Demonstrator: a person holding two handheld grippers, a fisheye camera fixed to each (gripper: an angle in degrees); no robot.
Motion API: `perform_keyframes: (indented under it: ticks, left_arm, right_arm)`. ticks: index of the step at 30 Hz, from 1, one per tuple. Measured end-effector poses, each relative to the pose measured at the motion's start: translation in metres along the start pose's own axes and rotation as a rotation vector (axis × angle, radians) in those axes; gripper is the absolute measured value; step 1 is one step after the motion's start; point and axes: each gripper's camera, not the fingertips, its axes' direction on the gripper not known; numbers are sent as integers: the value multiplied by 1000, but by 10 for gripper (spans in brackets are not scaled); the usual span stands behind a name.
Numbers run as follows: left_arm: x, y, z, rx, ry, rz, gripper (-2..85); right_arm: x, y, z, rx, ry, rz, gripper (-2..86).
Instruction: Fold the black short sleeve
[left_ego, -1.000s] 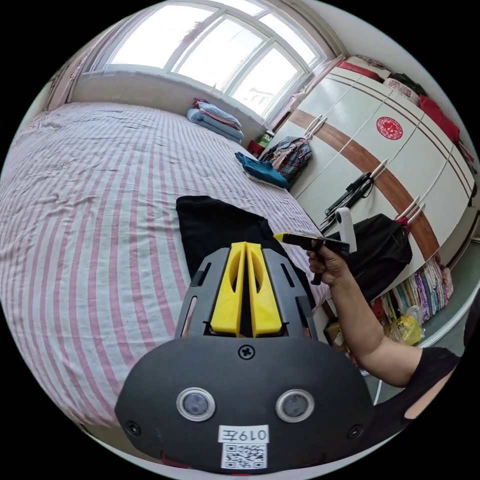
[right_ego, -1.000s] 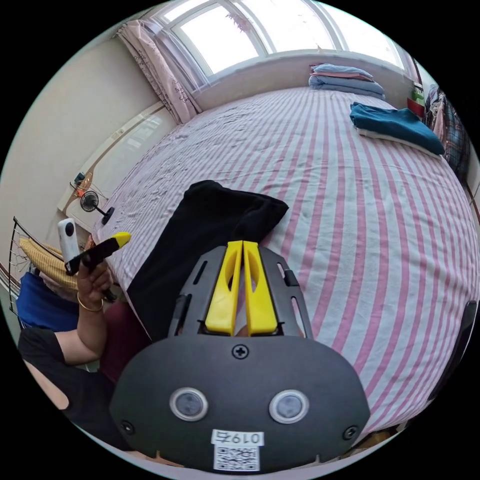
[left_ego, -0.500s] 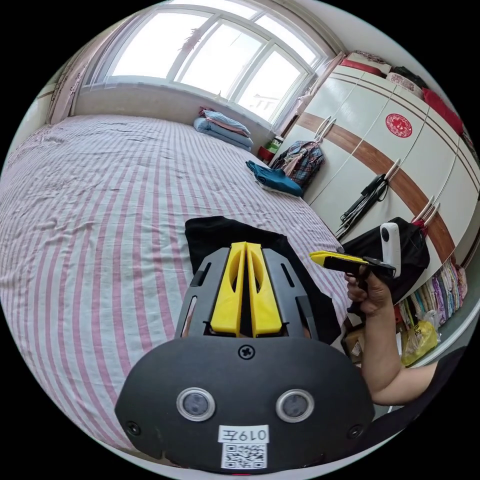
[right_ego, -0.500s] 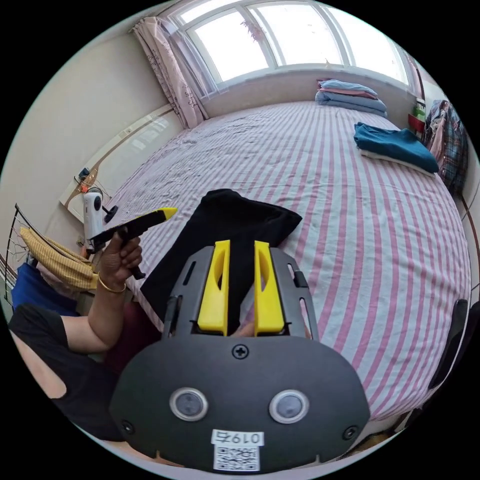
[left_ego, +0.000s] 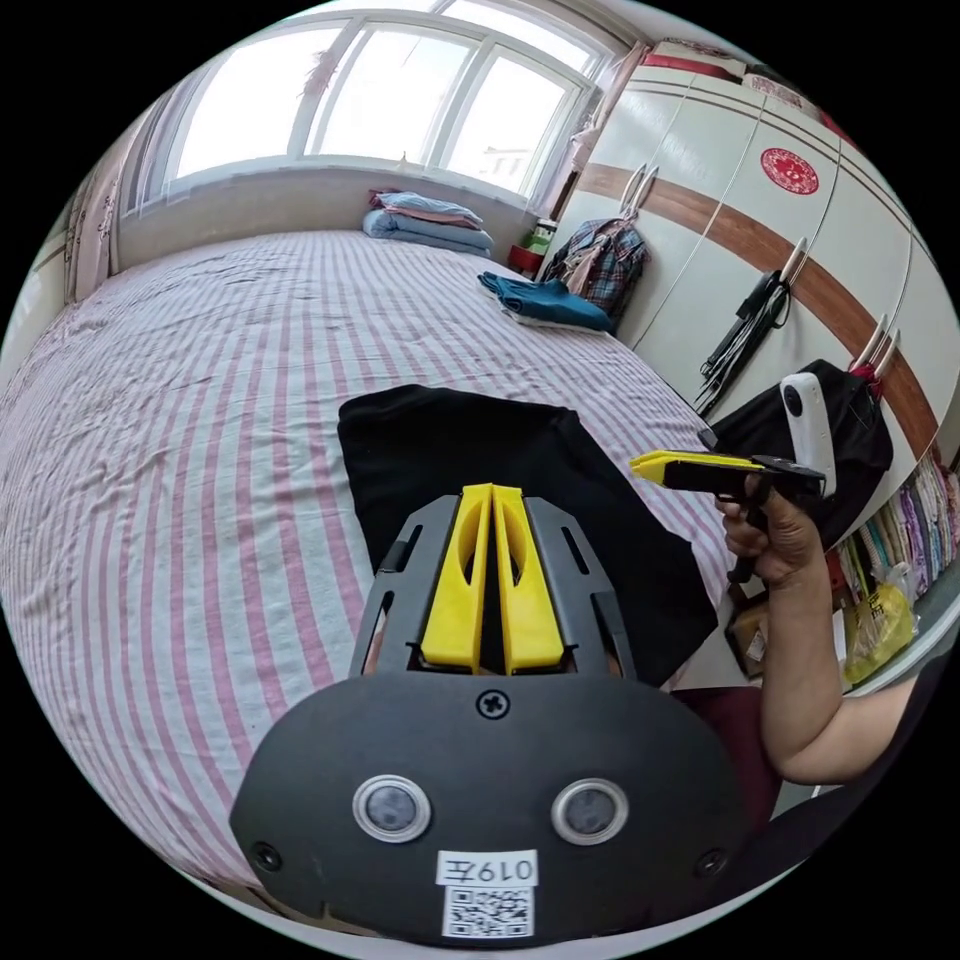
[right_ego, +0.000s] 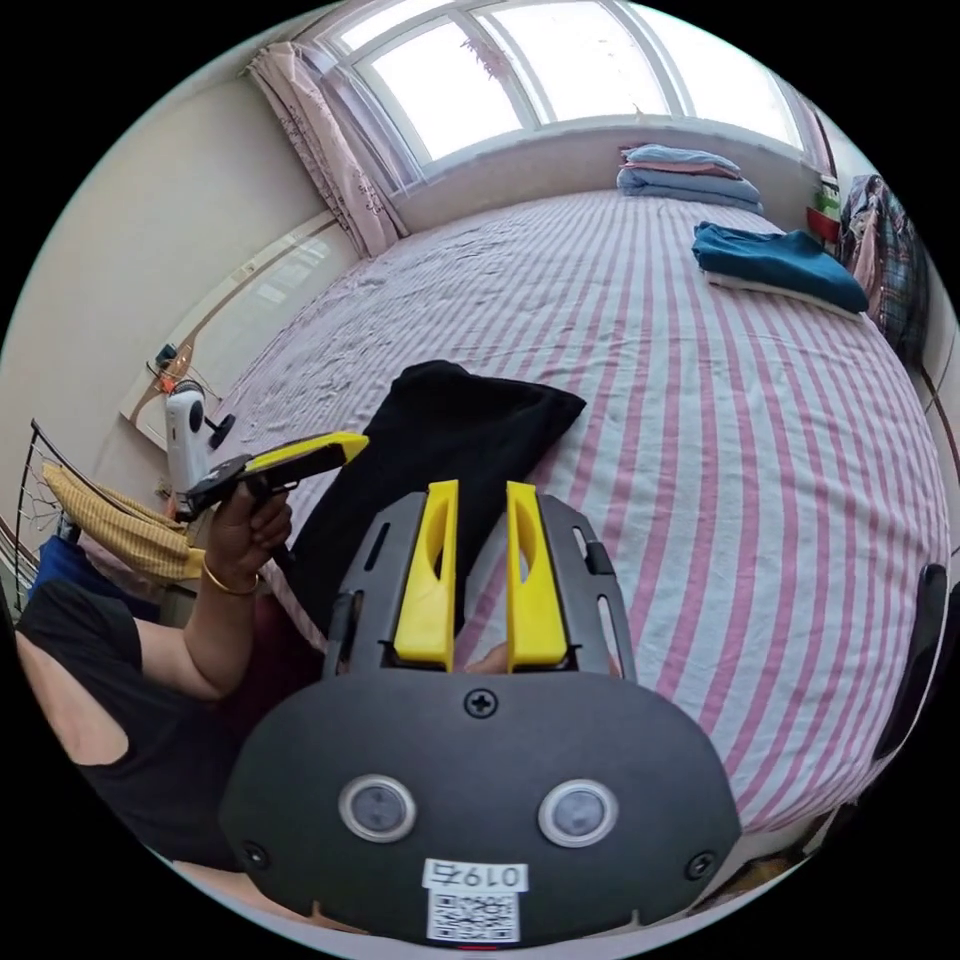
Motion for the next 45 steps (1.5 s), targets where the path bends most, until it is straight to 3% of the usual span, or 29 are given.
perform_keyframes:
  ticks: [4,12,16,21,25,32,37,40,45]
  left_arm:
    - [-17,-12,-3,-6,-5,-23,8]
    - [-60,-30,-13,-7,85,-74,9]
    - [-68,-40,-19,-17,83,-40,9]
    - [-88,-51,-26,-39,89,-48,8]
    - [-113,-59,-40,-48,139,-104,8]
    - [-135,-74,-94,107,300,-96,8]
    - [-129,-92,-132,186,231,-72,8]
    - [-109,-103,-153,193,195,-14,9]
    - [-74,-109,-173,148,179,74,9]
  right_arm:
    - [24,7,-6,53,-126,77,77]
    - [17,0,20,-20,-103,88,101]
    - [6,-4,27,-50,-26,69,27]
    - [17,0,36,-60,-42,120,9]
    - [18,4,36,-65,-60,119,34]
    - [-1,11,0,2,-70,45,83]
    - [-7,15,25,-140,-140,12,108]
    - [-16,18,32,-178,-106,-6,74]
    - [-29,40,8,-79,-82,7,75]
